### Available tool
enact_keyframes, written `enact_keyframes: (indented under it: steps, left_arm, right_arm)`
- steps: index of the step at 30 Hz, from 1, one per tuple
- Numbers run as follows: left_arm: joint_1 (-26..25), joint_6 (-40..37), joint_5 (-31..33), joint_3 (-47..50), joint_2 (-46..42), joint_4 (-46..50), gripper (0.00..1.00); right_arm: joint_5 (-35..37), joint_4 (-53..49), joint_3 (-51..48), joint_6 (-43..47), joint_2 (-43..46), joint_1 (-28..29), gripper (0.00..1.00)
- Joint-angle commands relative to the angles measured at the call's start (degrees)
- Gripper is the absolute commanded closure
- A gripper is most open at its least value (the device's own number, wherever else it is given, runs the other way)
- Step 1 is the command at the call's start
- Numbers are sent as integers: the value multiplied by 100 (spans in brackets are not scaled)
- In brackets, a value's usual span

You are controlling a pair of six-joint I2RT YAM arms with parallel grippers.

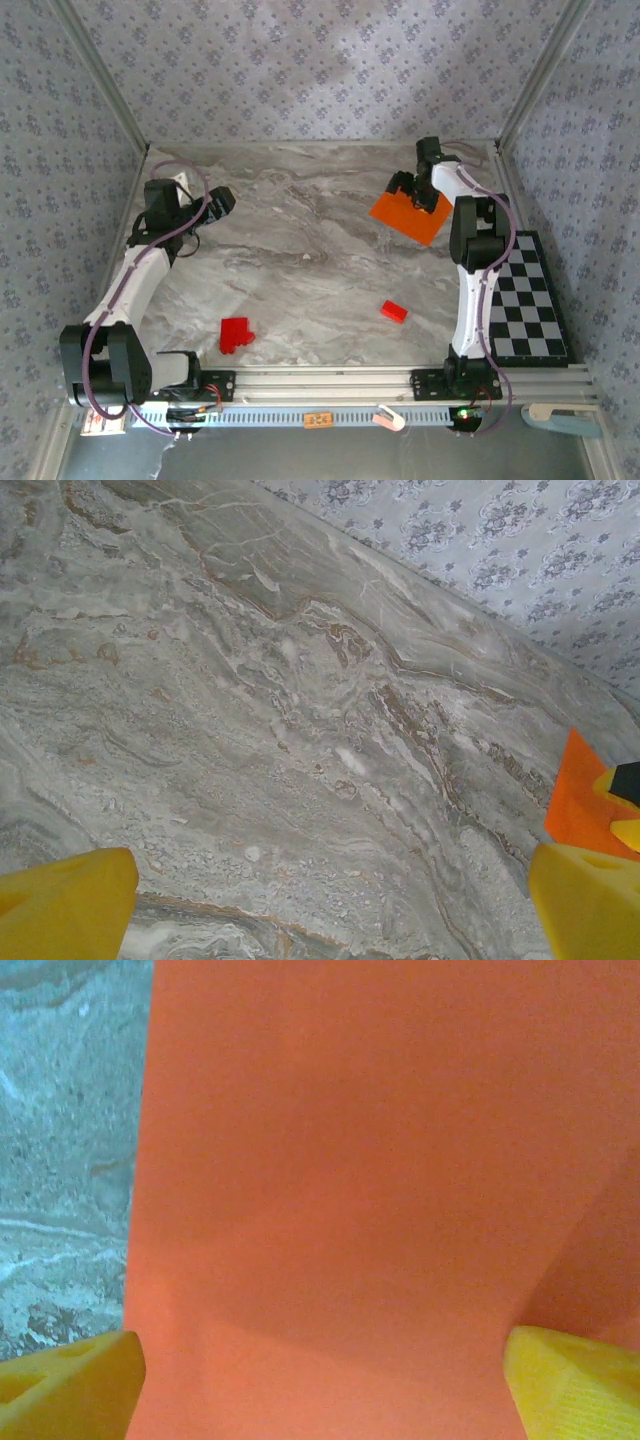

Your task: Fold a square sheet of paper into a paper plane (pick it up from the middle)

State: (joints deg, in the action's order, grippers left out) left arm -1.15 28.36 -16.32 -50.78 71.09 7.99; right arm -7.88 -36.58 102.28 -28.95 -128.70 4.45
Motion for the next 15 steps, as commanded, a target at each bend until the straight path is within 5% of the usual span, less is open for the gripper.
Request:
enact_keyframes:
  steps: [1,15]
  left_arm:
    - [-19,-82,-142,-117,79,47,0]
    - [-41,-99,-161,-101,203,84,0]
  right_arm:
    - [25,-433,9,2,-173,209,5]
    - [-512,-593,-233,-178,-31,1882,5]
